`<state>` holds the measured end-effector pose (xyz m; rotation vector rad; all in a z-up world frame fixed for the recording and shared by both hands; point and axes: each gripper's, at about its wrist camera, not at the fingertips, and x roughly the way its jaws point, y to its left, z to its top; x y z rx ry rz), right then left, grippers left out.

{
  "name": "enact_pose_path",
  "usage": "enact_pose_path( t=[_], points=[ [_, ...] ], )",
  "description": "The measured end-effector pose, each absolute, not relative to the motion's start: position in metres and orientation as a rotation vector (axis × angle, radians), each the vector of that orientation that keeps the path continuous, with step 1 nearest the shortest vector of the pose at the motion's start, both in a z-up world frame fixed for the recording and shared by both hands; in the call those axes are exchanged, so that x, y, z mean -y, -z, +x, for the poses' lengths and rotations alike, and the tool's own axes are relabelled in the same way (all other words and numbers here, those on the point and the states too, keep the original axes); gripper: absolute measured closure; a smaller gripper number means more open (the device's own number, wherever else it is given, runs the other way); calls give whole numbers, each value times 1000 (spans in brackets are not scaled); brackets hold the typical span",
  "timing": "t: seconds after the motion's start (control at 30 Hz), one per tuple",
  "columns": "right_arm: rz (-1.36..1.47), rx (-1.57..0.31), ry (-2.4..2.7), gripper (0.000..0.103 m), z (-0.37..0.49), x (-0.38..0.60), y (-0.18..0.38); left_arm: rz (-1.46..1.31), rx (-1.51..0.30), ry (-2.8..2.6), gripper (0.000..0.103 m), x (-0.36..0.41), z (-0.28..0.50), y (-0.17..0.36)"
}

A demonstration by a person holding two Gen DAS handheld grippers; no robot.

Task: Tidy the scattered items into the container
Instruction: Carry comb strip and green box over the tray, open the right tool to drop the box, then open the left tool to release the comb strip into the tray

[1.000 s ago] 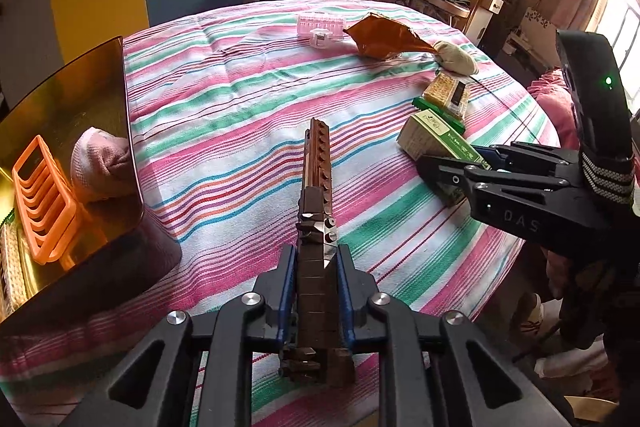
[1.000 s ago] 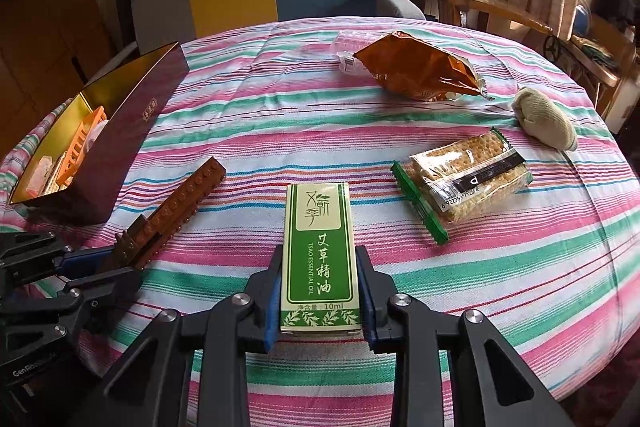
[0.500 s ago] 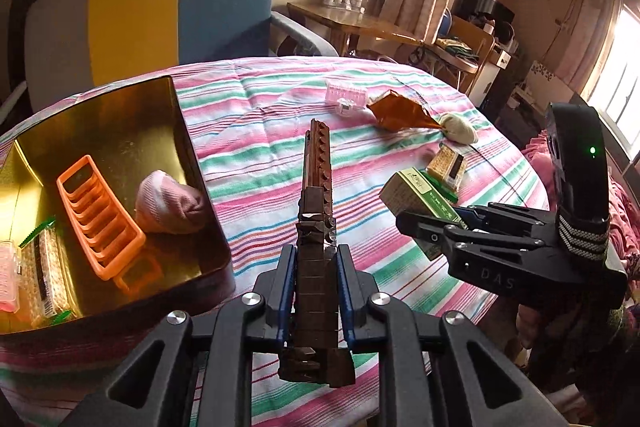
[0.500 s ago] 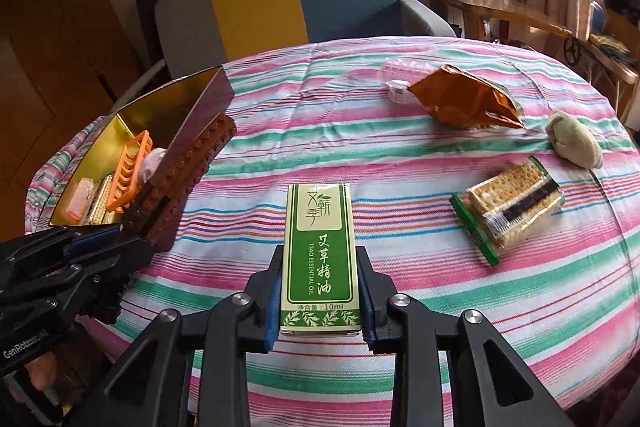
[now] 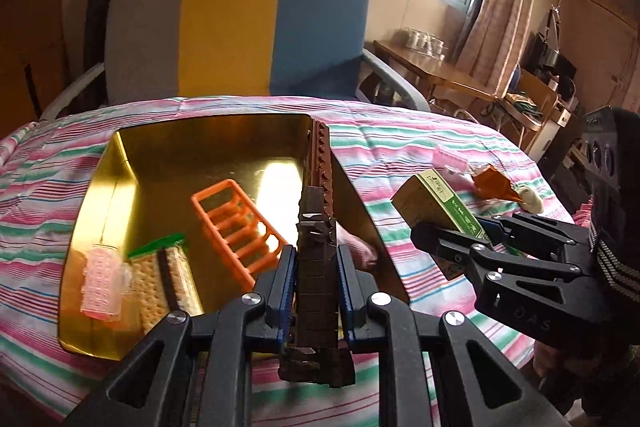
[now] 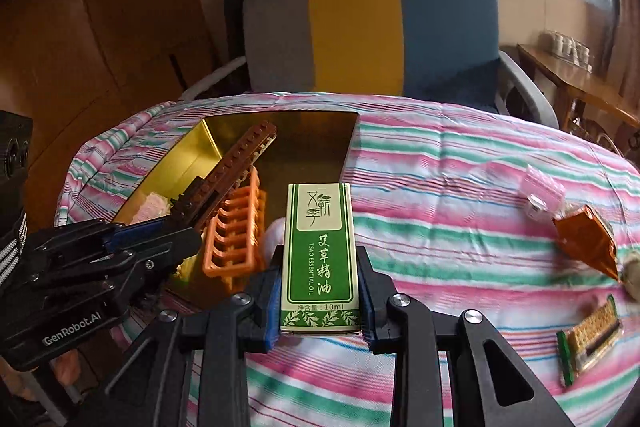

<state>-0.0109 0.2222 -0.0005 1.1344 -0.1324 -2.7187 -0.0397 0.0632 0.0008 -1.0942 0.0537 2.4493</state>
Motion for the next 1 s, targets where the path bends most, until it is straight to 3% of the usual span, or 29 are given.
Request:
enact_pose_path(
  t=[0.63, 0.77, 0.9, 1.0],
  points=[
    [1355, 68, 2602, 72, -115, -161, 43, -1339, -55, -2608, 84, 5, -114, 46],
    [1343, 84, 2609, 69, -113, -161, 41, -1342, -42, -2628, 74, 8, -113, 45],
    [1314, 104, 2625, 68, -106, -166, 35, -1325, -6, -2654, 71, 14, -111, 39],
    [1278, 162, 2646, 61, -98, -176, 27, -1297, 16, -2679, 68, 17, -106, 30]
  ],
)
